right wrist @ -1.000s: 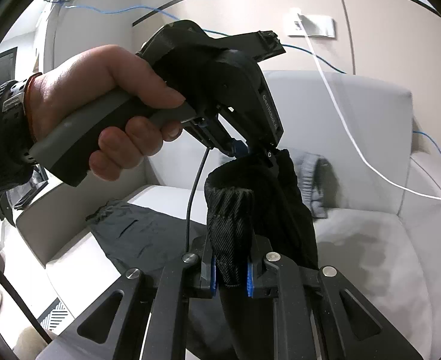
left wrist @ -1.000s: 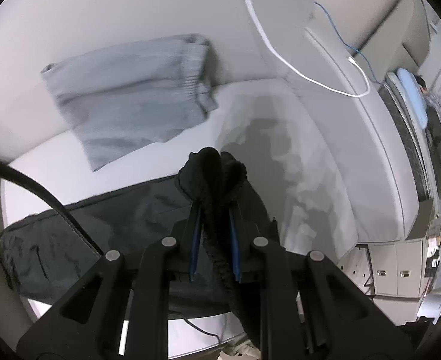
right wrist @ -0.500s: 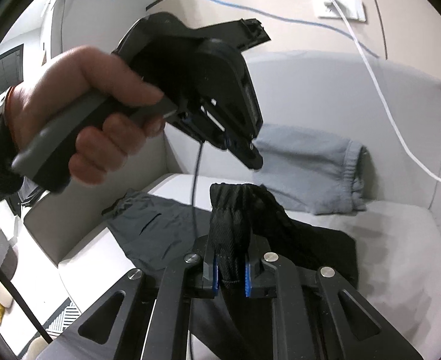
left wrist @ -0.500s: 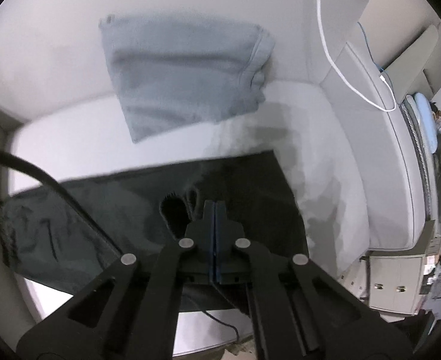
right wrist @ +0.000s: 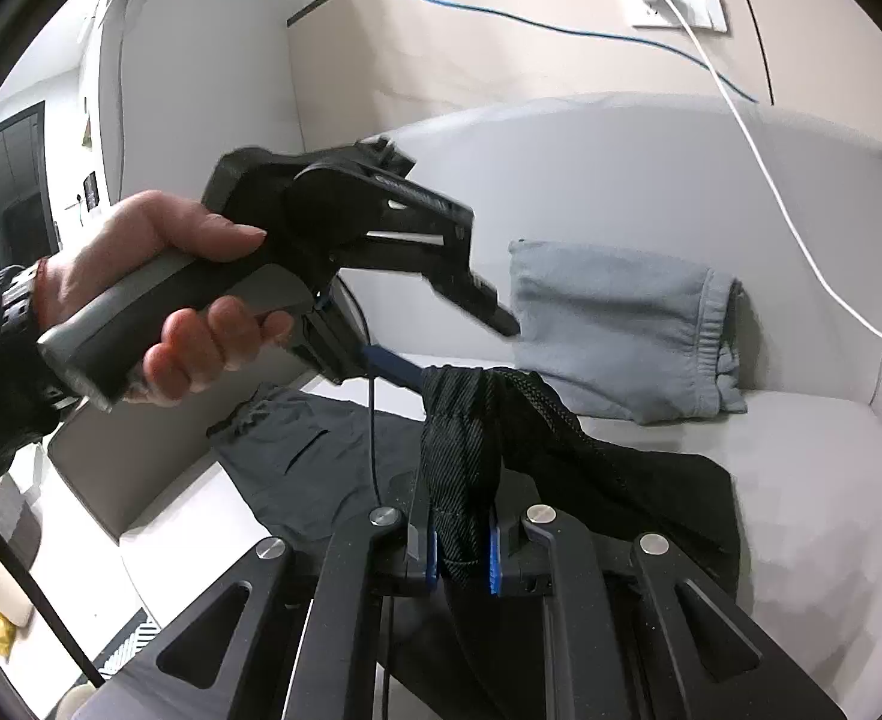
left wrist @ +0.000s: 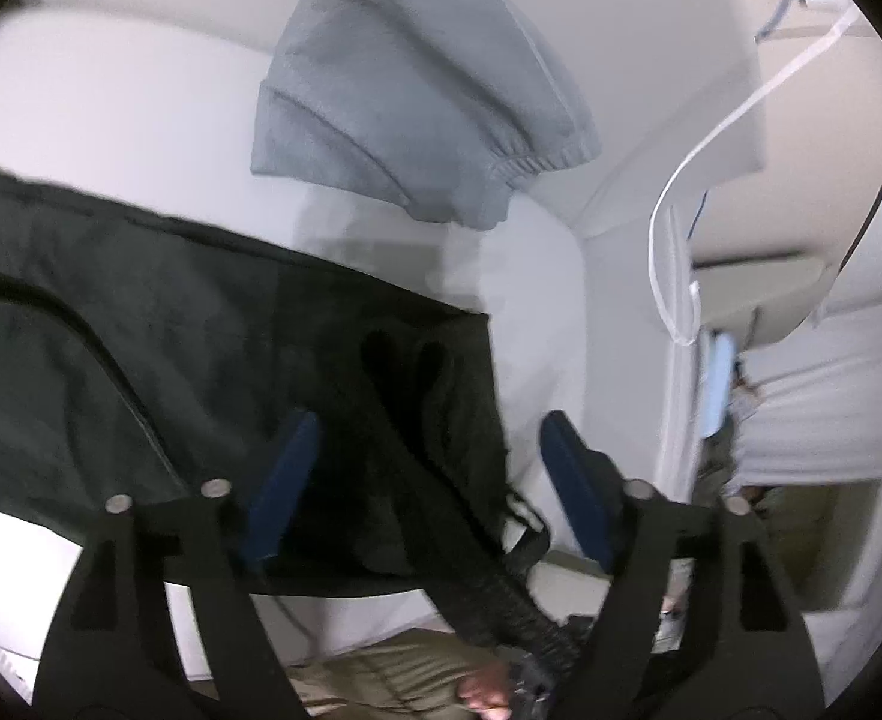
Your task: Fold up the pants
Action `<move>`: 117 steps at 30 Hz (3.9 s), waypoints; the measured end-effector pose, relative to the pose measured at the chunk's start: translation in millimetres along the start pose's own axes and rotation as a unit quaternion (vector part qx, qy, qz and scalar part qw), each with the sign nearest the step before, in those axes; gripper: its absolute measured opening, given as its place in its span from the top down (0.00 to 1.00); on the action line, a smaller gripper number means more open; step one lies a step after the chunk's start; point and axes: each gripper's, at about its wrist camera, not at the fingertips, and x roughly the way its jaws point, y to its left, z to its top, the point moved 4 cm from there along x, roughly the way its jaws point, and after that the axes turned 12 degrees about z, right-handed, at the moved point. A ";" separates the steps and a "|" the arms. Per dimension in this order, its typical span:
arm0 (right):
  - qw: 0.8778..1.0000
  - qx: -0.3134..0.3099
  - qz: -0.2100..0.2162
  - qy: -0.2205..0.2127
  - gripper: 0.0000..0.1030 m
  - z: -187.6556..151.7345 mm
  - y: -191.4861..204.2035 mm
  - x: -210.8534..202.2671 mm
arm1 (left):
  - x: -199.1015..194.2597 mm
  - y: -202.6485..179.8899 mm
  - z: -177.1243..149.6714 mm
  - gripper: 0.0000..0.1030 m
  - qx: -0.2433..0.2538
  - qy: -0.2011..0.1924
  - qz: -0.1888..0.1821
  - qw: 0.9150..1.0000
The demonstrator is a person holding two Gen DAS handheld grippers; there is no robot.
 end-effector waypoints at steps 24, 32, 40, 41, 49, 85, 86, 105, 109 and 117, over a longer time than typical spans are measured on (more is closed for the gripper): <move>0.995 -0.102 -0.001 0.008 0.90 14.5 37.4 -9.3 | 4.7 -60.4 -9.6 0.86 0.136 -0.043 0.071 0.987; 0.989 -0.141 0.016 0.042 0.90 17.0 65.6 33.6 | -5.5 -34.2 -4.8 0.87 0.171 -0.080 0.118 0.975; 0.987 -0.142 0.035 0.067 0.90 -2.0 83.4 75.1 | 5.5 26.3 2.9 0.87 0.116 -0.085 0.119 0.982; 0.987 -0.142 0.036 0.069 0.90 -4.5 84.9 78.6 | 7.2 32.0 3.5 0.87 0.111 -0.085 0.117 0.983; 0.986 -0.136 0.035 0.085 0.90 -20.7 88.0 103.3 | 23.9 51.1 8.8 0.87 0.112 -0.084 0.112 0.984; 0.973 -0.168 -0.032 0.154 0.90 -96.5 81.6 177.6 | 94.6 65.5 14.0 0.85 0.228 -0.126 0.201 0.944; 0.973 -0.166 -0.032 0.156 0.90 -98.8 81.3 179.6 | 95.6 66.0 14.0 0.85 0.230 -0.127 0.200 0.944; 0.984 0.019 0.114 0.136 0.22 -70.6 43.6 97.2 | 69.5 108.6 30.0 0.65 0.100 -0.137 0.068 0.983; 0.988 0.057 0.105 0.095 0.16 -56.9 0.6 39.9 | 21.3 123.5 34.3 0.63 0.064 -0.209 0.058 0.974; 0.985 0.089 0.052 0.136 0.16 -102.7 -68.6 -10.9 | -83.8 120.1 -21.6 0.32 0.076 -0.317 0.056 0.944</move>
